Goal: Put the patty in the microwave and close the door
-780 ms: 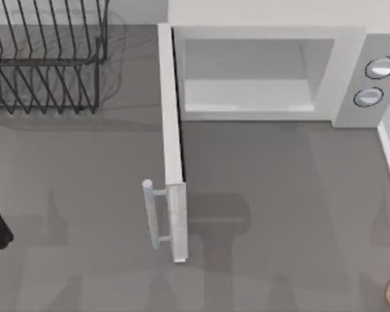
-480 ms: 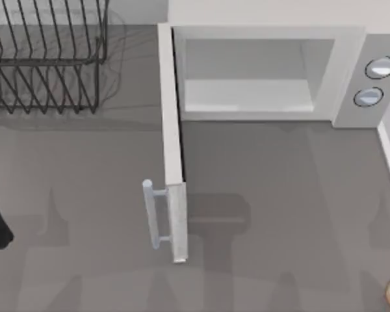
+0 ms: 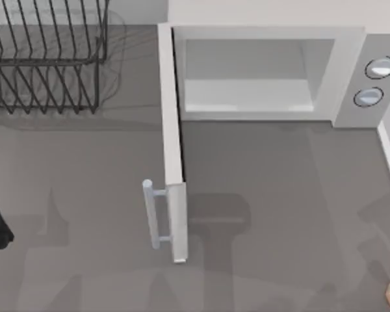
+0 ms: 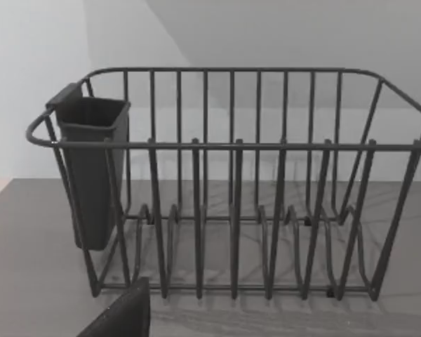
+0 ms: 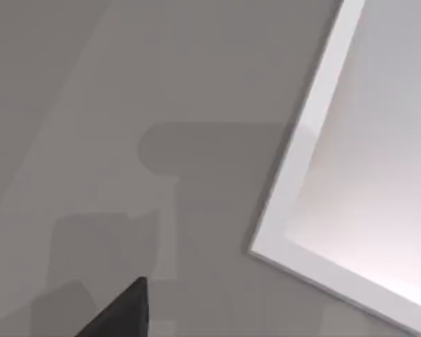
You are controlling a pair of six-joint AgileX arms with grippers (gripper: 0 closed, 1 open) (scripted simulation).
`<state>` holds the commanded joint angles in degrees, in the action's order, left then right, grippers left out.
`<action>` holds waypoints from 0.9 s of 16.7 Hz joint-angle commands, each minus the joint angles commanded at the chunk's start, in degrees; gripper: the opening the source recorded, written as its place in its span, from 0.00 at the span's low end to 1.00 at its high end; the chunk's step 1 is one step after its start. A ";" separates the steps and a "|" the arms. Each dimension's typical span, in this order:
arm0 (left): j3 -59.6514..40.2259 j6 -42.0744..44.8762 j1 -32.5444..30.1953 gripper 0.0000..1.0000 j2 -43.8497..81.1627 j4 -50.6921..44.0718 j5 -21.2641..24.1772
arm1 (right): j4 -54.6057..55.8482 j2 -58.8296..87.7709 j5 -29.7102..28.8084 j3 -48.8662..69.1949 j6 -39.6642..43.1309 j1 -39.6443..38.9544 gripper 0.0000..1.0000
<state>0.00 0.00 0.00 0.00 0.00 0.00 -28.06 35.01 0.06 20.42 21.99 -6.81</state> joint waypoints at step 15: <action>0.00 0.00 0.00 1.00 0.00 0.00 0.00 | -29.08 39.26 -0.06 21.03 22.60 -6.87 1.00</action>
<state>0.00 0.00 0.00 0.00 0.00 0.00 -57.14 74.26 0.00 41.45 44.59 -13.68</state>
